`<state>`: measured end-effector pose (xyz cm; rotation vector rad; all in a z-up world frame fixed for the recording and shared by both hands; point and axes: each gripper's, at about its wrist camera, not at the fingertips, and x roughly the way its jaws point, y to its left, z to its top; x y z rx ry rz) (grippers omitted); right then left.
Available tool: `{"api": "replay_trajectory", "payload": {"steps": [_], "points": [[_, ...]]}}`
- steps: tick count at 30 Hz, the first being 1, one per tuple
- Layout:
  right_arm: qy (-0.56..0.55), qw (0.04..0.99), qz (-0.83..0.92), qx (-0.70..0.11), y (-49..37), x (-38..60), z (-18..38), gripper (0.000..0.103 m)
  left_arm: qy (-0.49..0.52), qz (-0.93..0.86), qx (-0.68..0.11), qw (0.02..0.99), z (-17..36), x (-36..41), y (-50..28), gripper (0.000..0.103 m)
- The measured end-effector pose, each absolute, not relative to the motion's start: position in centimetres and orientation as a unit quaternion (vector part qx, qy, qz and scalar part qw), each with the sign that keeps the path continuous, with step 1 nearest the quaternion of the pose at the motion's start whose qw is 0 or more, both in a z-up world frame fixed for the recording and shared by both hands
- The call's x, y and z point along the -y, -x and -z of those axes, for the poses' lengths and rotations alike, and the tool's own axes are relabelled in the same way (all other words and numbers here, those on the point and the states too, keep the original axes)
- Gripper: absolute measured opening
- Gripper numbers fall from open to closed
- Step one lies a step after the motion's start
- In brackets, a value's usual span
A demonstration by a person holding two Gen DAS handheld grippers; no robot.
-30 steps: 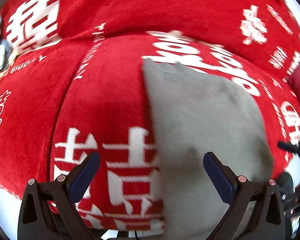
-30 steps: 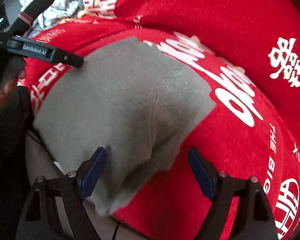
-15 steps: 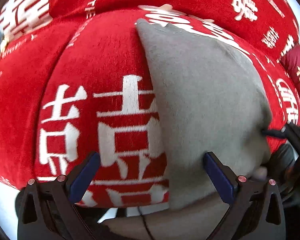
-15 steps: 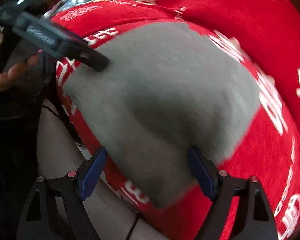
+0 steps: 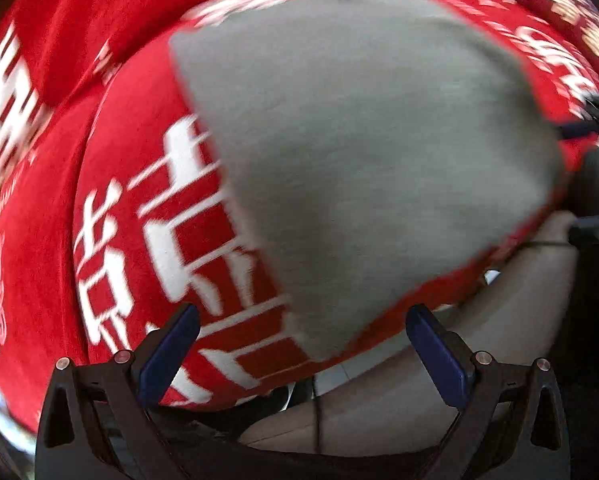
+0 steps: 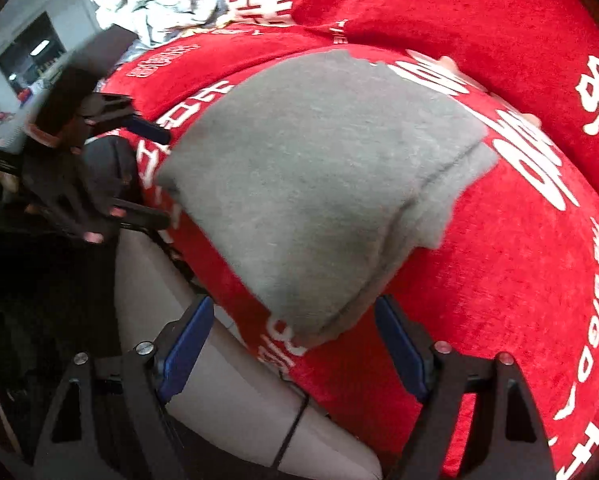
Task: Fold small clothes
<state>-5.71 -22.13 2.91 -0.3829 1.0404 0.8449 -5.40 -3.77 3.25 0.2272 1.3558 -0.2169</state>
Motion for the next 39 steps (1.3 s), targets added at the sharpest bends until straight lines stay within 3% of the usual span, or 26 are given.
{"api": "replay_trajectory", "payload": {"steps": [4,6,7,8,10,13,15,17,19,26,32,39], "points": [[0.157,0.766,-0.382,-0.492,5.1,22.1,-2.4,0.055,0.01,0.073,-0.649,0.757,-2.6,-0.4,4.4,0.103],[0.162,0.767,-0.366,-0.502,4.7,22.1,-2.1,0.038,0.026,0.065,-0.651,0.756,-2.5,-1.1,4.5,0.103],[0.168,0.767,-0.352,-0.509,4.5,22.3,-1.8,0.024,0.028,0.061,-0.653,0.754,-2.4,-1.3,4.5,0.103],[0.168,0.767,-0.344,-0.515,4.3,22.5,-1.6,0.018,0.029,0.059,-0.656,0.752,-2.4,-1.4,4.6,0.103],[0.163,0.768,-0.334,-0.522,3.9,22.9,-1.5,0.018,0.025,0.053,-0.658,0.751,-2.3,-1.3,4.6,0.103],[0.175,0.765,-0.323,-0.53,3.6,23.1,-1.3,0.018,0.006,0.051,-0.658,0.752,-2.4,-0.8,4.8,0.103],[0.18,0.76,-0.324,-0.534,3.8,23.1,-1.5,0.024,-0.014,0.056,-0.647,0.76,-3.3,0.0,5.3,0.103],[0.197,0.769,-0.315,-0.521,4.2,23.2,-2.3,0.056,-0.021,0.075,-0.626,0.776,-4.9,0.5,6.2,0.103],[0.204,0.78,-0.316,-0.5,4.5,23.2,-3.5,0.071,-0.016,0.089,-0.606,0.79,-6.6,0.7,6.6,0.103],[0.175,0.811,-0.365,-0.422,3.1,20.1,-7.3,0.071,0.04,0.057,-0.553,0.83,-8.2,0.2,1.3,0.103],[0.218,0.785,-0.349,-0.462,0.9,17.7,-3.5,0.07,0.073,0.035,-0.587,0.806,-5.7,-0.3,-0.5,0.103],[0.178,0.798,-0.362,-0.447,1.6,19.1,-6.1,0.073,0.044,0.035,-0.553,0.831,-8.2,1.1,-1.4,0.103]]}}
